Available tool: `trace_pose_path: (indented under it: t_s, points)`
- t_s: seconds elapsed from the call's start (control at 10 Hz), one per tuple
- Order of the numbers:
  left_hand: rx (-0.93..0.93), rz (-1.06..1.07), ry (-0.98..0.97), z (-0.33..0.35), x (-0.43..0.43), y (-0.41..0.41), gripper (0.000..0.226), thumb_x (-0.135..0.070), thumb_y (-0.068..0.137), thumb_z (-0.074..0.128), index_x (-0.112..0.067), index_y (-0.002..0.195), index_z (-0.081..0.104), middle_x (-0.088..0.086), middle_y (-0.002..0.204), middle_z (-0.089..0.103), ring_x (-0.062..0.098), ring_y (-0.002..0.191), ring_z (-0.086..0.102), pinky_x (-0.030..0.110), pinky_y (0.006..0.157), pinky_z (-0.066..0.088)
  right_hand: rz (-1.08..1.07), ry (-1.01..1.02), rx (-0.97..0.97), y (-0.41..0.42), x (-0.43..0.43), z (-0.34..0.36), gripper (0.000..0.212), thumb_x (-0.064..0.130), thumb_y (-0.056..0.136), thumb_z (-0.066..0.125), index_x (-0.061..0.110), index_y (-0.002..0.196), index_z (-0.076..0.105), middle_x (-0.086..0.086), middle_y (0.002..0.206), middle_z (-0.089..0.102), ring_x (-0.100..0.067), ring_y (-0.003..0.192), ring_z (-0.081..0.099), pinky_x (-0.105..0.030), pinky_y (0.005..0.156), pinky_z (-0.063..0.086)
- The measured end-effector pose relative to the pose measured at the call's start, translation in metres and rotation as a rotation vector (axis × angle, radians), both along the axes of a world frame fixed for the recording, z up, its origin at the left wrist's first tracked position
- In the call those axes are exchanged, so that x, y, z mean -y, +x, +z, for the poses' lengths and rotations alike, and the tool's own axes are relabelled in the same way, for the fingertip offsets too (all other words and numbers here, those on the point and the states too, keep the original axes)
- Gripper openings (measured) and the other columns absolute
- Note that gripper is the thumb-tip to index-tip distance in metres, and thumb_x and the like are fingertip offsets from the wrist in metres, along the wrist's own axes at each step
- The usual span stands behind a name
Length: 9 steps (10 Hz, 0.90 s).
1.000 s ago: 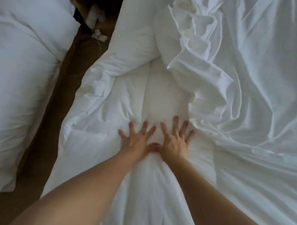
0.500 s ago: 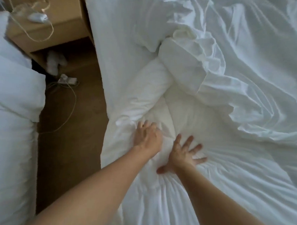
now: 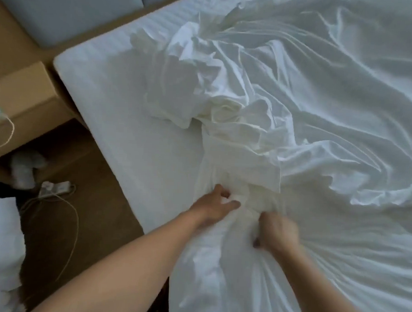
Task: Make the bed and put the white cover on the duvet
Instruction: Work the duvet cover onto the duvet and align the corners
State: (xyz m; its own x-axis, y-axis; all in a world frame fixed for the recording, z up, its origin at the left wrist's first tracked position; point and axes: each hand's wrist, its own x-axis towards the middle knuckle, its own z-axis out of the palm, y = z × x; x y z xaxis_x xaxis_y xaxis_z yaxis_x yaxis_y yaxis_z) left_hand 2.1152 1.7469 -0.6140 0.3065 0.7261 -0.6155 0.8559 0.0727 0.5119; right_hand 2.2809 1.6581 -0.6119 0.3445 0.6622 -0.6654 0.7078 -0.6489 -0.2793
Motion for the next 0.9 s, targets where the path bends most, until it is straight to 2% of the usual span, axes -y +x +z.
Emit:
trace_pose_path:
  t_s: [0.1, 0.2, 0.3, 0.4, 0.5, 0.6, 0.7, 0.8, 0.9]
  points:
    - [0.064, -0.103, 0.006, 0.008, -0.048, -0.027, 0.039, -0.054, 0.096, 0.053, -0.023, 0.119, 0.051, 0.007, 0.117, 0.066, 0.030, 0.103, 0.064, 0.033, 0.075, 0.042, -0.769, 0.290, -1.125, 0.010, -0.063, 0.023, 0.057, 0.043, 0.055, 0.095, 0.013, 0.100, 0.075, -0.014, 0.103, 0.072, -0.027, 0.089, 0.069, -0.035, 0.080, 0.055]
    - [0.103, -0.226, -0.110, 0.014, -0.078, -0.049, 0.025, -0.044, 0.094, 0.060, -0.021, 0.104, 0.057, -0.002, 0.094, 0.064, 0.023, 0.089, 0.061, 0.030, 0.065, 0.043, -1.085, 0.578, -1.500, -0.017, -0.117, 0.023, 0.059, 0.051, 0.072, 0.080, 0.017, 0.119, 0.067, -0.006, 0.099, 0.075, -0.023, 0.092, 0.072, -0.040, 0.083, 0.057]
    - [0.285, 0.046, 0.192, 0.047, -0.130, -0.056, 0.023, -0.027, 0.088, 0.068, -0.022, 0.071, 0.053, -0.010, 0.065, 0.055, 0.011, 0.067, 0.051, 0.035, 0.063, 0.041, -1.370, 0.732, -1.150, -0.054, -0.151, 0.018, 0.029, 0.031, 0.090, 0.073, 0.018, 0.116, 0.072, -0.006, 0.107, 0.077, -0.022, 0.093, 0.075, -0.035, 0.074, 0.061]
    - [0.512, 0.170, 0.730, 0.092, -0.196, -0.036, 0.023, -0.038, 0.081, 0.073, -0.020, 0.088, 0.061, -0.005, 0.081, 0.055, 0.010, 0.073, 0.050, 0.030, 0.073, 0.044, -1.249, 0.783, -0.689, -0.101, -0.159, 0.024, 0.016, 0.023, 0.094, 0.064, 0.017, 0.105, 0.074, 0.000, 0.098, 0.078, -0.010, 0.093, 0.073, -0.030, 0.077, 0.060]
    - [0.223, -0.277, 0.611, 0.122, -0.244, 0.011, 0.094, -0.062, 0.071, 0.077, -0.033, 0.150, 0.036, 0.010, 0.136, 0.038, 0.028, 0.115, 0.046, 0.035, 0.097, 0.041, -0.986, 0.715, -0.475, -0.160, -0.159, 0.037, 0.019, 0.016, 0.097, 0.057, 0.015, 0.083, 0.069, 0.006, 0.072, 0.070, -0.003, 0.067, 0.067, -0.024, 0.060, 0.051]
    - [-0.190, -0.447, 0.450, 0.099, -0.272, 0.028, 0.082, -0.050, 0.084, 0.070, -0.032, 0.153, 0.028, 0.017, 0.152, 0.033, 0.039, 0.128, 0.048, 0.042, 0.104, 0.044, -0.776, 0.553, -0.514, -0.205, -0.144, 0.031, 0.013, 0.019, 0.098, 0.056, 0.020, 0.094, 0.069, 0.009, 0.082, 0.068, -0.005, 0.073, 0.064, -0.025, 0.060, 0.049]
    - [-0.215, -0.403, 0.460, 0.083, -0.294, -0.003, 0.040, -0.028, 0.093, 0.059, -0.017, 0.132, 0.053, 0.021, 0.129, 0.057, 0.043, 0.117, 0.057, 0.042, 0.093, 0.048, -0.782, 0.437, -0.509, -0.227, -0.115, 0.024, 0.014, 0.026, 0.101, 0.053, 0.022, 0.097, 0.065, 0.011, 0.087, 0.066, -0.007, 0.079, 0.064, -0.021, 0.064, 0.050]
    - [-0.112, -0.313, 0.566, 0.093, -0.312, -0.044, 0.020, -0.016, 0.088, 0.059, -0.014, 0.106, 0.068, 0.020, 0.104, 0.067, 0.040, 0.097, 0.063, 0.036, 0.074, 0.044, -0.817, 0.413, -0.474, -0.234, -0.090, 0.019, 0.017, 0.030, 0.102, 0.052, 0.024, 0.088, 0.060, 0.012, 0.079, 0.061, -0.004, 0.071, 0.059, -0.013, 0.054, 0.041]
    - [-0.088, -0.234, 0.580, 0.103, -0.323, -0.075, 0.012, -0.012, 0.087, 0.057, -0.008, 0.090, 0.069, 0.016, 0.087, 0.066, 0.035, 0.083, 0.058, 0.034, 0.068, 0.038, -0.883, 0.389, -0.471, -0.233, -0.066, 0.018, 0.039, 0.025, 0.101, 0.054, 0.023, 0.063, 0.045, 0.008, 0.061, 0.050, -0.008, 0.053, 0.046, -0.017, 0.048, 0.033]
